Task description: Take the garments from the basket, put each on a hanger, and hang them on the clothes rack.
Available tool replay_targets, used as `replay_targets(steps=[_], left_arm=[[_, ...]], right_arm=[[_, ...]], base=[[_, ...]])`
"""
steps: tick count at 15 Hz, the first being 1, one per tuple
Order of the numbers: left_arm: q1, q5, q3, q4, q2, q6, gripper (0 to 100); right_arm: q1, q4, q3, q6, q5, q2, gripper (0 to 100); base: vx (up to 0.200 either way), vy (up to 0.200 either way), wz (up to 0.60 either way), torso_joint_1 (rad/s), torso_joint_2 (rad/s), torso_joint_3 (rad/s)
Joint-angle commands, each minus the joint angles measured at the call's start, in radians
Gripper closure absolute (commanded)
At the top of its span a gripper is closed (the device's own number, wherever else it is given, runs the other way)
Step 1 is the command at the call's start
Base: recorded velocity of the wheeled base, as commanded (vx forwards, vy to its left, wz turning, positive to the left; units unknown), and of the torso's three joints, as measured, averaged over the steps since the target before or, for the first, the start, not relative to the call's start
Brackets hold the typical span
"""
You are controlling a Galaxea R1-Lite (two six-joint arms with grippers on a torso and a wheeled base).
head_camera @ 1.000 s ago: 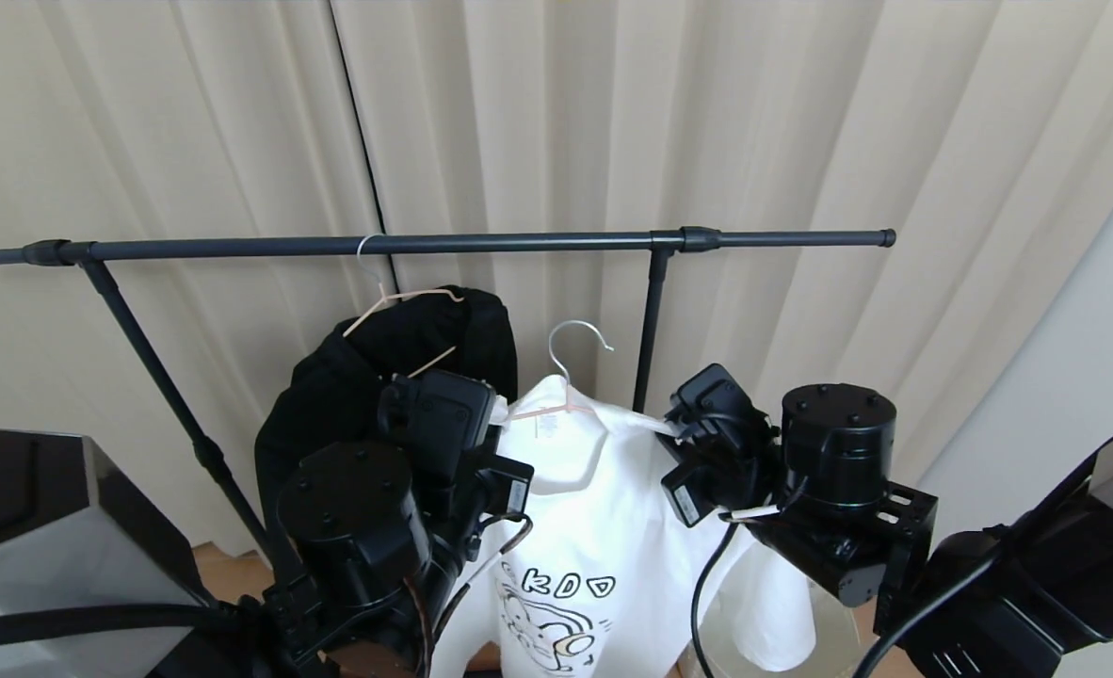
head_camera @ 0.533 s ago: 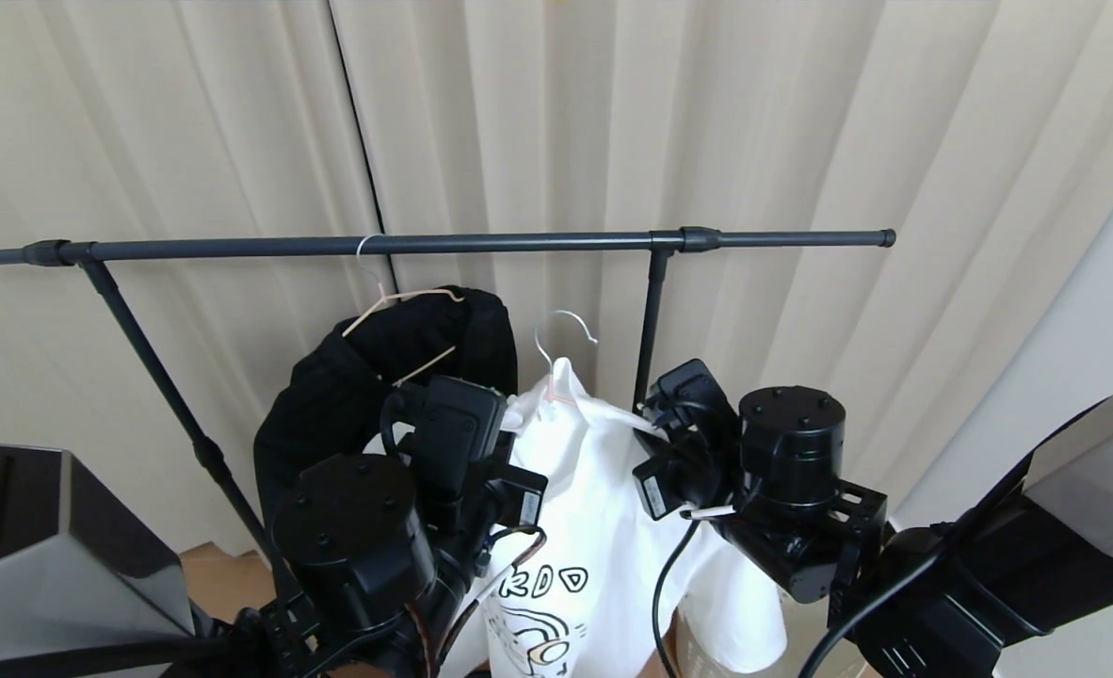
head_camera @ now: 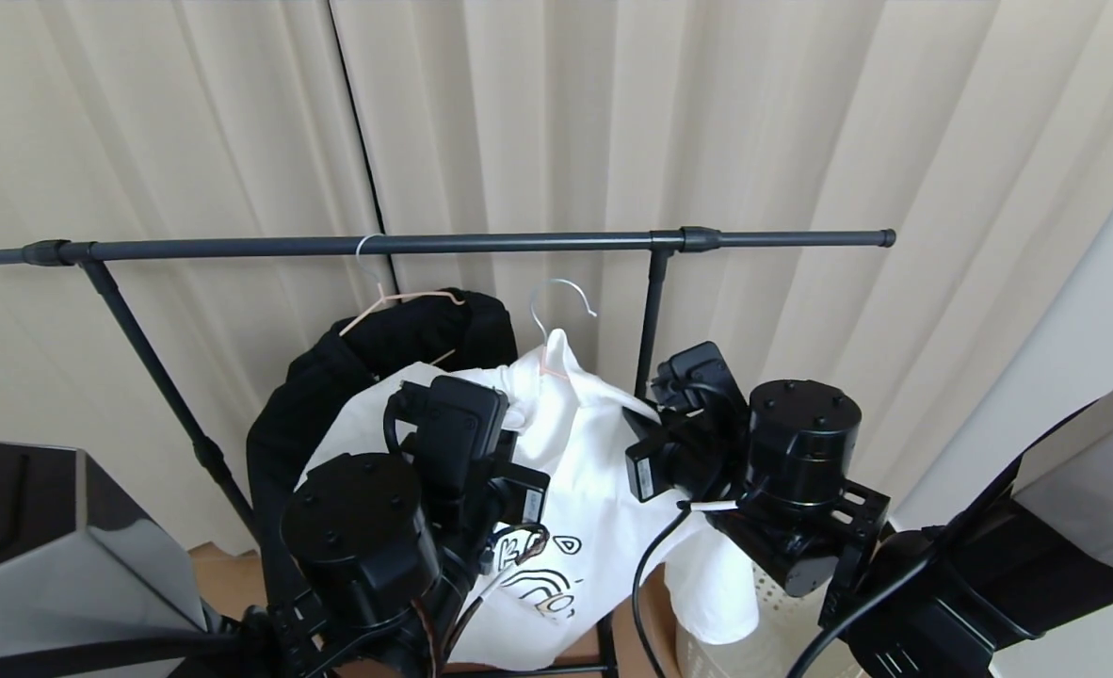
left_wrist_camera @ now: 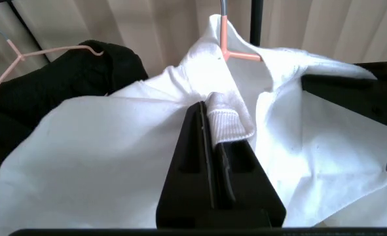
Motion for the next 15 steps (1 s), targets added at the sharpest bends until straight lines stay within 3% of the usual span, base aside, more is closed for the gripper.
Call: replay_targets(steps=[1, 8, 9, 15], left_arm=[[0.004, 0.000, -0.007, 0.000, 0.013, -0.002, 100], [0.006, 0.000, -0.008, 0.000, 0.020, -0.022, 100], [0.006, 0.000, -0.008, 0.000, 0.020, -0.022, 0], [0.007, -0.001, -0.001, -0.046, 0.031, -0.006, 0]], right_arm=[[0.000, -0.021, 0.015, 0.006, 0.027, -0.010, 100], [-0.004, -0.097, 0.073, 0.006, 0.111, -0.066, 100], [-0.004, -0.097, 0.073, 0.006, 0.111, -0.066, 100], [-0.036, -0.142, 0.079, 0.003, 0.120, -0.070, 100]], base=[[0.000, 0.000, 0.00, 0.000, 0.00, 0.000], [0.000, 0.000, 0.00, 0.000, 0.00, 0.000], [0.000, 0.000, 0.00, 0.000, 0.00, 0.000], [0.000, 0.000, 0.00, 0.000, 0.00, 0.000]])
